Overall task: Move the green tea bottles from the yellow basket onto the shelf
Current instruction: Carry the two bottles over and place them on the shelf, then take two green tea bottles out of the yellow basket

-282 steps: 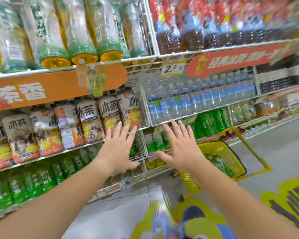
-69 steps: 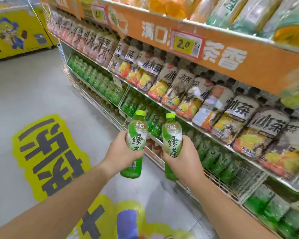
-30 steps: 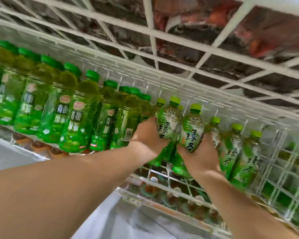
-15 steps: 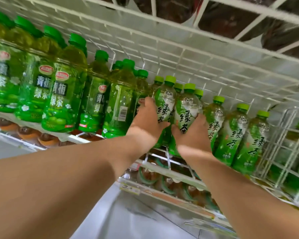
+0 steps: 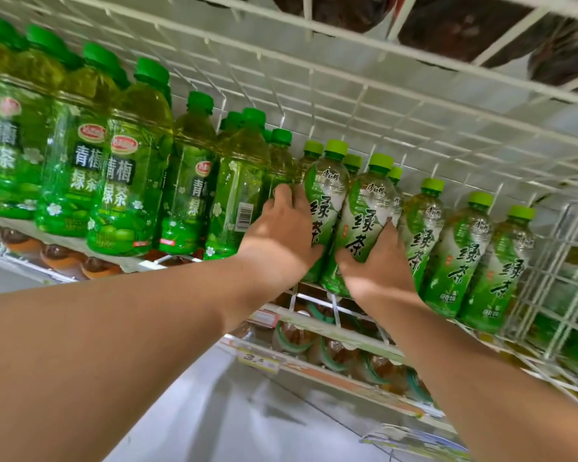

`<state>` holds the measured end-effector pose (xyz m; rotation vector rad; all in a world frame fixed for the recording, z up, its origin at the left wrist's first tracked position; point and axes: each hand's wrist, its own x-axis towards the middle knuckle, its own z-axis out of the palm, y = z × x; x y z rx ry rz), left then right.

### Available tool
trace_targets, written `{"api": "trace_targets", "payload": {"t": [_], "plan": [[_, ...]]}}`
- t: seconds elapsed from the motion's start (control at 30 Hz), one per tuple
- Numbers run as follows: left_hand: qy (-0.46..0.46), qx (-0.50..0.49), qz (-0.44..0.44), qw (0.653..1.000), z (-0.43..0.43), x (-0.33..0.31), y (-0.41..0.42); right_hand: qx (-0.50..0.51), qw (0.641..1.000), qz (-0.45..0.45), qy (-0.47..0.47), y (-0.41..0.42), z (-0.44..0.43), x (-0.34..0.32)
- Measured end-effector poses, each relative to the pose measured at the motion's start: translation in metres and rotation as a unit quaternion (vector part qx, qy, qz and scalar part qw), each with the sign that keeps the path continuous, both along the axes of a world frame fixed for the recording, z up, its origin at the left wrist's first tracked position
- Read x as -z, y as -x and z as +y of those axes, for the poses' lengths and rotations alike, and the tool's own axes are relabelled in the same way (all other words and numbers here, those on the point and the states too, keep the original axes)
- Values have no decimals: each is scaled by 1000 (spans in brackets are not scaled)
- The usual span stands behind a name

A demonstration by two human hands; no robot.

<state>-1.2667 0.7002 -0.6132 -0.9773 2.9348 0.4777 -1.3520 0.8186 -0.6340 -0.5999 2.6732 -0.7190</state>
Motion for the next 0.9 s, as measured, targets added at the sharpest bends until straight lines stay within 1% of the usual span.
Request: {"api": "trace_targets", "payload": {"t": [0.13,0.23,0.3,0.37,0.47,0.57,0.63,0.73,0.83,0.9], "plan": [[-21,6,10,1000,1,-2,-6,-22,999,9,-42,-2,7,-1],[-43,32,15,998,2,-6,-22,-62,991,43,-107,-9,17,-12],[-61,68,1,996,3,-12,-37,-90,982,76,-145,-17,25,-21],[-77,82,-19,993,4,-22,-52,-104,974,90,-181,-26,33,-29],[-67,96,-45,992,9,-52,-72,-131,961,106,-220,-43,44,-51],[-7,143,-76,987,16,-89,-90,-166,949,129,-236,-61,57,-87],[29,163,-122,979,25,-116,-104,-192,940,136,-247,-75,70,-116],[23,171,-191,966,45,-159,-128,-207,938,135,-241,-100,90,-167],[38,183,-200,962,60,-207,-154,-184,951,126,-214,-125,113,-219],[47,194,-191,961,73,-241,-169,-175,949,119,-232,-141,129,-252]]}}
